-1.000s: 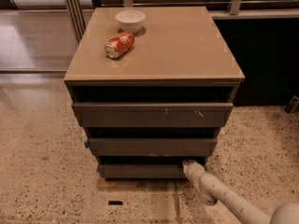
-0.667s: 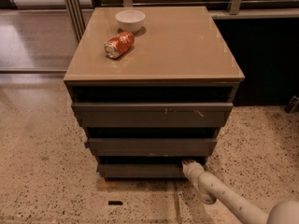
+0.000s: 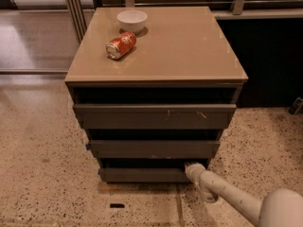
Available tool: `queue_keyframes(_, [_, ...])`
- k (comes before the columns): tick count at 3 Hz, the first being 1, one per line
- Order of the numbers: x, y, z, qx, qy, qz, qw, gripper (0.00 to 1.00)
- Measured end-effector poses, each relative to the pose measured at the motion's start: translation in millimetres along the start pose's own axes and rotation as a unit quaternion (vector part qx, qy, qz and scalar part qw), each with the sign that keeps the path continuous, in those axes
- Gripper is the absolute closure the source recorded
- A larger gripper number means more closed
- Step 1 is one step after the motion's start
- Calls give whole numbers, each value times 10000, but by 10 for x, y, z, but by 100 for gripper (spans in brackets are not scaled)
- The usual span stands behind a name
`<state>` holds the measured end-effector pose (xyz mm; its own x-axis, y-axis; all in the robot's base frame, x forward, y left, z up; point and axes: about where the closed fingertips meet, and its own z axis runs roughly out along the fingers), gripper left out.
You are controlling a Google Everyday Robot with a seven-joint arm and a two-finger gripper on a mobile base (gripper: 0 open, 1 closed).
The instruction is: Open bottom drawer
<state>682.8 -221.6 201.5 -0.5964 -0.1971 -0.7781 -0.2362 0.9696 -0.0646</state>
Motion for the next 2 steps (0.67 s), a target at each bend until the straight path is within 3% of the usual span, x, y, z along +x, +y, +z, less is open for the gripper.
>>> queue_keyframes(2, [89,-17,-28,-22,411,62,9991,100])
